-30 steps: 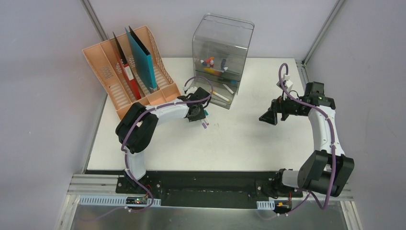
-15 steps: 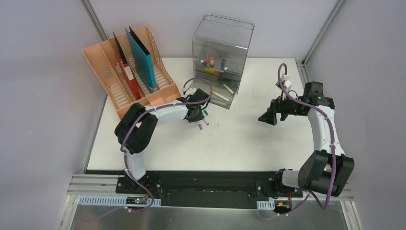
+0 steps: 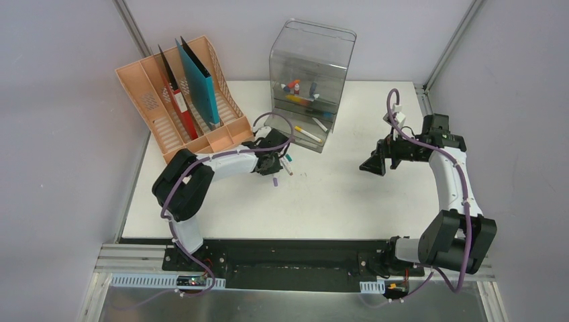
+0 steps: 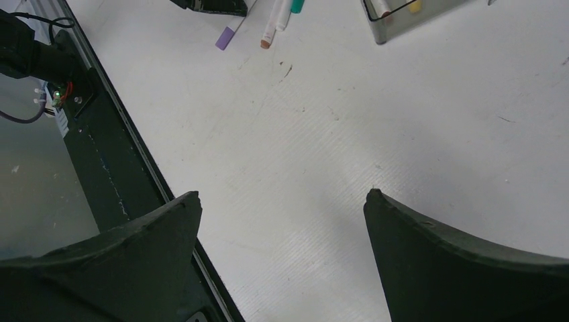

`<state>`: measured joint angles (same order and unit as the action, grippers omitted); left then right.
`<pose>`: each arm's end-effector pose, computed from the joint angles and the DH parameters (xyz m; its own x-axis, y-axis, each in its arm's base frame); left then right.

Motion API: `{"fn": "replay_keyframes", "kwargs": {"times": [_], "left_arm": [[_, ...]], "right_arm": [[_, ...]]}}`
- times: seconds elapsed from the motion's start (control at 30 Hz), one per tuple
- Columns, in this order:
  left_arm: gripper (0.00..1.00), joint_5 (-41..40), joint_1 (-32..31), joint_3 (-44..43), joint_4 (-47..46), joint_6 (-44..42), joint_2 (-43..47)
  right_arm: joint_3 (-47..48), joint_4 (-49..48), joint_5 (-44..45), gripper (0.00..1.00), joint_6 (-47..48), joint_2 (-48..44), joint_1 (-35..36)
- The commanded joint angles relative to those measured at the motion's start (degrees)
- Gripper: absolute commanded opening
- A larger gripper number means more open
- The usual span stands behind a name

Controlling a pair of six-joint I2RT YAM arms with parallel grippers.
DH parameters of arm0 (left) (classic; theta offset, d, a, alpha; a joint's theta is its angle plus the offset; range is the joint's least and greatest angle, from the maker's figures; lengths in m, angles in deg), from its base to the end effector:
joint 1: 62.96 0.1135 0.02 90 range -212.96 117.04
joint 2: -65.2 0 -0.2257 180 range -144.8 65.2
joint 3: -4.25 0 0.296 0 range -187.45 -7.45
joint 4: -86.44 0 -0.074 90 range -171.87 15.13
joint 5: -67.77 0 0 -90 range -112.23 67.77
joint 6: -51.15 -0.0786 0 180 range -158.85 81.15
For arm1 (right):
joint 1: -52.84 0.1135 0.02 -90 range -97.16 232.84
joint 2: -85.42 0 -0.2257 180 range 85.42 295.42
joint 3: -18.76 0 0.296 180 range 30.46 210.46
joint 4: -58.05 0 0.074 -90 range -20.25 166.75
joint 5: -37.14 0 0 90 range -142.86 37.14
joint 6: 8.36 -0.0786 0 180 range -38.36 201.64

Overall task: Organize the desk
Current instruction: Pick up the stationery from the center of the board.

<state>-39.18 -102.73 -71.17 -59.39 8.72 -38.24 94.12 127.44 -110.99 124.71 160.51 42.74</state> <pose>0.3247 -0.2404 0.0620 -0.8332 -0.2251 -0.5051 -0.1595 0.9724 -0.1704 0.3062 0.0133 0.2251 -0.5317 -0.2715 -0.8022 -0.7782 0.5304 0.3363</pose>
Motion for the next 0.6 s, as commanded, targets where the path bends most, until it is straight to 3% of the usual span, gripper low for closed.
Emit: {"fn": "replay_keyframes", "kwargs": {"times": [0.0, 0.3, 0.57], "left_arm": [[0.00, 0.3, -0.3, 3.3, 2.1, -1.2, 5.2], [0.00, 6.8, -0.3, 10.2, -8.4, -7.9, 14.9], [0.00, 19.6, -0.3, 23.5, -34.8, -13.8, 25.3]], "right_arm": [[1.3, -1.8, -4.8, 0.95, -0.1, 0.4, 1.1], [0.0, -5.2, -12.3, 0.95, -3.5, 2.4, 4.7], [-0.8, -10.2, -14.7, 0.95, -9.0, 4.0, 7.5]]}}
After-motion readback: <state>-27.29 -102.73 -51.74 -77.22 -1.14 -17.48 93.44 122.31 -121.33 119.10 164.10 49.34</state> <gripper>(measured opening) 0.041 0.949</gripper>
